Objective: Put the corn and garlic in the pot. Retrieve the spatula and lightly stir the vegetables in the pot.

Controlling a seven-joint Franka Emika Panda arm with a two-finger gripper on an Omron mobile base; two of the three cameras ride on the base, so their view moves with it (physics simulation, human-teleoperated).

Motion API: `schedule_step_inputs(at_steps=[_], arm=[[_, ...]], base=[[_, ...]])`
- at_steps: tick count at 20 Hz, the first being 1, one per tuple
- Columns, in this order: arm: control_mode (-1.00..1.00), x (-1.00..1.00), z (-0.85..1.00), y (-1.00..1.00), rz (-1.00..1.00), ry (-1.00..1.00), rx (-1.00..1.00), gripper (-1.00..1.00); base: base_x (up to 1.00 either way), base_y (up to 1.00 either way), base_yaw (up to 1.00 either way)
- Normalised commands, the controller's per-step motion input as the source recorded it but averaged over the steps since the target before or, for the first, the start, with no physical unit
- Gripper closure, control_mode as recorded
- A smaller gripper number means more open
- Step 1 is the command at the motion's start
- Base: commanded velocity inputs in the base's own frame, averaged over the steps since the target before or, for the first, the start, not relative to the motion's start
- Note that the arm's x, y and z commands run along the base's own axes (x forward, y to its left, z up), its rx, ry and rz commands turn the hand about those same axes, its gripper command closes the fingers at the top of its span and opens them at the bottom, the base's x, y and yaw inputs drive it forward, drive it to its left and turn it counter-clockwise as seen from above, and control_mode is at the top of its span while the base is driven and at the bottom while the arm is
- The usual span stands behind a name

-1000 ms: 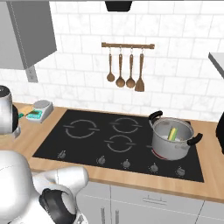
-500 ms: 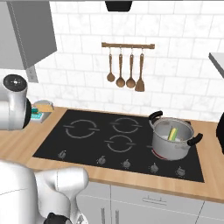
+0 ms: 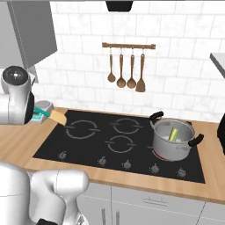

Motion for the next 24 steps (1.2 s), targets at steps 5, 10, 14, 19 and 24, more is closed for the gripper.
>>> schedule_step_inputs(at_steps=[5,10,14,19,24], arm=[[-1.0,0.15,0.22,-0.1,-0.35,0.07,0.26,1.0],[-1.0,0.26,0.05,-0.09,-0.28,0.03,0.26,1.0],[-1.0,0.06,0.0,-0.45,-0.23,0.0,0.26,1.0],[-1.0,0.0,0.0,-0.54,-0.19,0.0,0.17,1.0],[1.0,0.0,-0.01,-0.19,-0.06,0.0,0.02,1.0]], base=[[0.0,0.0,0.0],[0.0,0.0,0.0],[0.0,0.0,0.0],[0.0,0.0,0.0],[-0.05,-0.34,-0.09]])
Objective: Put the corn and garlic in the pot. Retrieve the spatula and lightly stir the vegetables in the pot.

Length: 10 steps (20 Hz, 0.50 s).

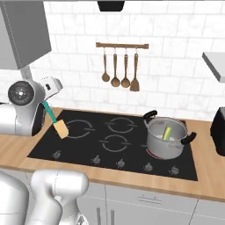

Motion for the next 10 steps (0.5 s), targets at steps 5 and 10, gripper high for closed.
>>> schedule_step_inputs(at_steps=[5,10], arm=[[1.0,0.0,0.0,0.0,0.0,0.0,0.0,1.0],[1.0,0.0,0.0,0.0,0.0,0.0,0.0,1.0]], base=[[-0.03,-0.97,-0.12],[0.19,-1.0,-0.02]])
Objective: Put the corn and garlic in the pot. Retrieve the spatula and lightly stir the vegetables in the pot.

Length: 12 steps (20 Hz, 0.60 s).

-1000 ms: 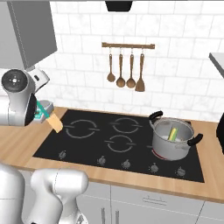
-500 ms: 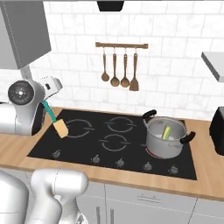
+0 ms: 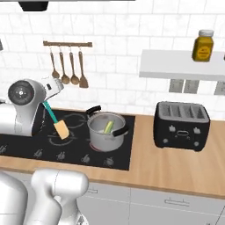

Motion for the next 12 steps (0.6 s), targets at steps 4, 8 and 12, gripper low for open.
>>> schedule_step_inputs(at_steps=[4,8,12], arm=[[1.0,0.0,0.0,0.0,0.0,0.0,0.0,1.0],[-1.0,0.24,0.0,-0.07,0.0,0.01,0.02,1.0],[-1.0,0.8,0.01,-0.28,0.0,0.0,0.08,1.0]], base=[[0.59,-0.81,0.0],[0.75,-0.25,0.0],[0.0,0.0,0.0]])
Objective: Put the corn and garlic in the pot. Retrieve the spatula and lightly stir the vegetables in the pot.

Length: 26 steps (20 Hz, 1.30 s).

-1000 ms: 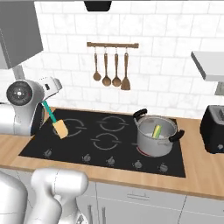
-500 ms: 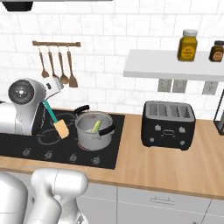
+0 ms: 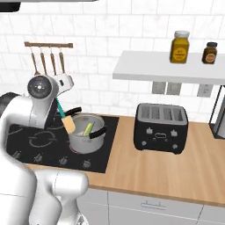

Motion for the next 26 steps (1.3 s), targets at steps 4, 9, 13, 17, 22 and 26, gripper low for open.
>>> schedule_step_inputs(at_steps=[4,9,13,17,22,26], arm=[[-1.0,1.0,-0.26,-0.15,0.0,0.0,0.02,1.0],[-1.0,0.92,-0.53,0.0,0.0,0.0,0.0,1.0],[-1.0,0.54,-0.63,0.0,0.0,0.03,-0.01,1.0],[-1.0,0.25,-0.53,0.0,0.0,0.06,-0.01,1.0],[-1.0,0.26,-0.44,0.0,0.0,0.0,-0.02,1.0],[-1.0,0.49,-0.43,0.0,0.03,0.0,-0.01,1.0]], base=[[0.0,0.0,0.0],[0.0,0.0,0.0],[0.0,0.0,0.0],[0.0,0.0,0.0],[0.0,0.0,0.0],[0.0,0.0,0.0]])
